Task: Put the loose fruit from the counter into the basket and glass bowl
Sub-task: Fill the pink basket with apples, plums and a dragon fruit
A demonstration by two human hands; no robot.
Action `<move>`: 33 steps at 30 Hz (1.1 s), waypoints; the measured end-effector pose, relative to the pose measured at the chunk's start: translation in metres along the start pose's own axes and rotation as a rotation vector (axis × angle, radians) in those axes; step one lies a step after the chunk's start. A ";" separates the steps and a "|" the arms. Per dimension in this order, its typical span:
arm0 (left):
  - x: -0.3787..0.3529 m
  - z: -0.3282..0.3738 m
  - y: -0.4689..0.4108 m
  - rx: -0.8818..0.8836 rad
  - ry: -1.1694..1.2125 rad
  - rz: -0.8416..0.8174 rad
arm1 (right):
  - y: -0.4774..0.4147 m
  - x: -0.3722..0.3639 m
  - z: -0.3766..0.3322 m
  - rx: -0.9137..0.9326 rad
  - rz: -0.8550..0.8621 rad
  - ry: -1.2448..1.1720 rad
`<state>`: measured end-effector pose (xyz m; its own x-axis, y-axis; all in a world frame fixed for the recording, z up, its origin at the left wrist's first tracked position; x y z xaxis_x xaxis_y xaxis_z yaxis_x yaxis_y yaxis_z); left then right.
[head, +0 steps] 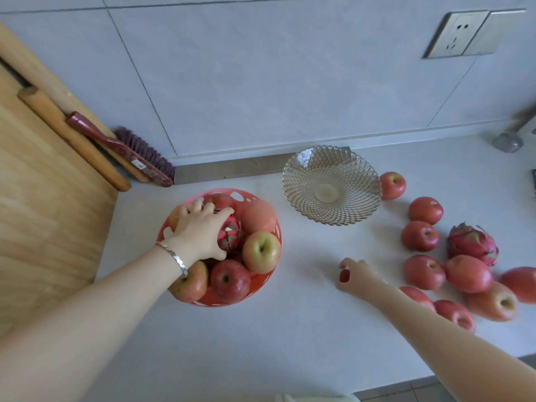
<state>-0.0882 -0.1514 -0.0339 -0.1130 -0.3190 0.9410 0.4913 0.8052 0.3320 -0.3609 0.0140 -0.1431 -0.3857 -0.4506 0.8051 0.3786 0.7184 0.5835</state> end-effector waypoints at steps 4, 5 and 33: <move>0.004 0.000 0.000 -0.034 -0.005 0.072 | 0.000 0.001 -0.003 -0.008 0.063 -0.122; 0.005 0.000 0.002 -0.041 -0.003 0.095 | 0.003 0.008 -0.007 -0.009 0.108 -0.188; -0.003 -0.078 0.085 0.093 0.942 0.704 | 0.090 0.084 -0.237 0.683 0.268 0.322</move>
<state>0.0210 -0.1210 -0.0140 0.8589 -0.0017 0.5122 0.1217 0.9720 -0.2009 -0.1601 -0.0852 0.0026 -0.0537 -0.2728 0.9606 -0.2147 0.9426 0.2557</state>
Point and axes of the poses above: each hand's wrist, its own y-axis away from the middle knuckle, its own x-axis out of the back of the hand, z = x × y, the point moved 6 cm from there along -y, towards the middle knuckle, and after that the axes turned 10 degrees about y, right-handed, at the moved point
